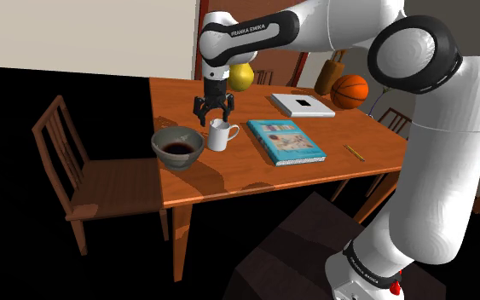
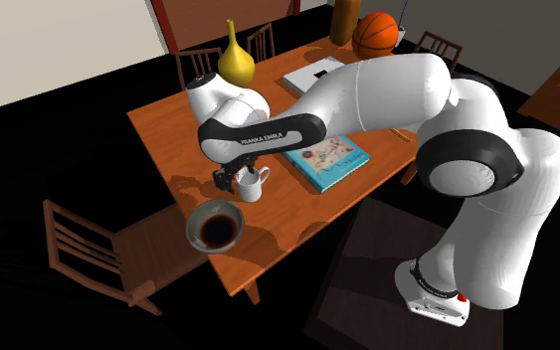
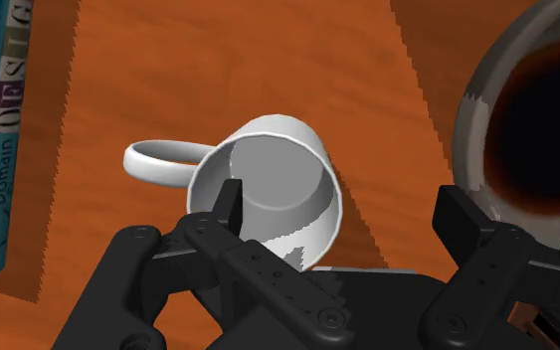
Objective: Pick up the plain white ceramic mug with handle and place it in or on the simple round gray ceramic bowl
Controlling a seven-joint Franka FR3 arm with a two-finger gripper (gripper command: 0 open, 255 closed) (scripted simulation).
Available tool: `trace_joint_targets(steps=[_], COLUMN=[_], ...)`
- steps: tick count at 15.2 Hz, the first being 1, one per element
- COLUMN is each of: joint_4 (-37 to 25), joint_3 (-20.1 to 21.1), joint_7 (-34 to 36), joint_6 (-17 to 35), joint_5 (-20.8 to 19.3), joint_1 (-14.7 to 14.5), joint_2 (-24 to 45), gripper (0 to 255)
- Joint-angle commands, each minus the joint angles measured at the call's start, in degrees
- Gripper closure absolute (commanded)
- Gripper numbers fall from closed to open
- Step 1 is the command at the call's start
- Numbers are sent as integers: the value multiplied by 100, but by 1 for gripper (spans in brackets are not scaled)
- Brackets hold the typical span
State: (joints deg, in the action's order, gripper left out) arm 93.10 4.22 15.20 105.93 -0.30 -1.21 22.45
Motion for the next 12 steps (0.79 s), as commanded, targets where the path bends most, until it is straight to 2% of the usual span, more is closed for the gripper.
trace_joint_targets(steps=[1,8,12], joint_4=[-316,157,157], joint_3=[-15,-18,-18], joint_7=[33,38,38], joint_6=[-64,489,489], joint_5=[-26,-32,-32], joint_1=[-12,-14,-14], joint_2=[268,347,347], gripper=[0,0,0])
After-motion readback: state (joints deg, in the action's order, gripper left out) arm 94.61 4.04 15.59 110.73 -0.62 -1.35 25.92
